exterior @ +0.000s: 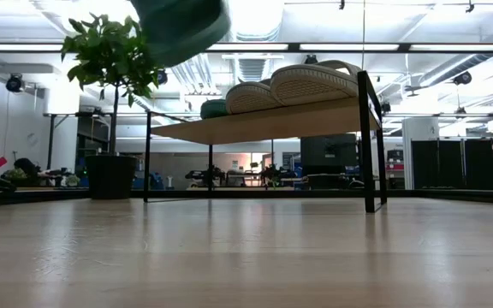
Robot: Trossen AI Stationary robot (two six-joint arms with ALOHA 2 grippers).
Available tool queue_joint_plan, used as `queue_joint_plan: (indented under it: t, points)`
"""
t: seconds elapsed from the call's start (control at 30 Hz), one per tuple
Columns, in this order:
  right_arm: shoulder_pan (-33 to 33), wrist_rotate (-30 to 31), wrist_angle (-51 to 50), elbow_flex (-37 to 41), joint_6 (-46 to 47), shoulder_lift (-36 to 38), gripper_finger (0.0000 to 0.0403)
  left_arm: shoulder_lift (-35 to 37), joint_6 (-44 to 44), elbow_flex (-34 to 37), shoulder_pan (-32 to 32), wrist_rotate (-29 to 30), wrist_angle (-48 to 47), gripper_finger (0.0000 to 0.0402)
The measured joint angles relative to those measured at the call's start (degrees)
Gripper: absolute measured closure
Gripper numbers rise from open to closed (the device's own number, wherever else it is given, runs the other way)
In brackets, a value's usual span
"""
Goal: Pick and place slides into the shelf
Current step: Put the green slide on the shelf
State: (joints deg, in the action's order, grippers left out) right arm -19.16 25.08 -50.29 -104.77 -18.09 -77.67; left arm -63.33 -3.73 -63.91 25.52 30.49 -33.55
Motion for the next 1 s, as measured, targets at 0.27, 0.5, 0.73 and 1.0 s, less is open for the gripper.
queue_joint_plan:
  t: [0.27, 0.5, 0.73, 1.0]
  points:
    - [0.0, 0.0, 2.7, 0.0, -1.9, 0.0, 0.0337, 0.4, -13.8, 0.6, 0.1, 11.2, 11.0, 0.0401]
    - [0.0, -6.1, 2.7, 0.0, -2.0, 0.0, 0.0337, 0.6, -28.2, 0.7, 0.1, 17.9, 26.4, 0.0401]
    - [0.0, -35.2, 3.0, 0.0, -6.3, 0.2, 0.0337, 0.7, -41.0, 0.7, 0.1, 18.7, 39.5, 0.0401]
    - [0.0, -45.6, 3.0, 0.0, -9.0, 0.4, 0.0337, 0.8, -48.7, 0.9, 0.0, 20.1, 48.1, 0.0402]
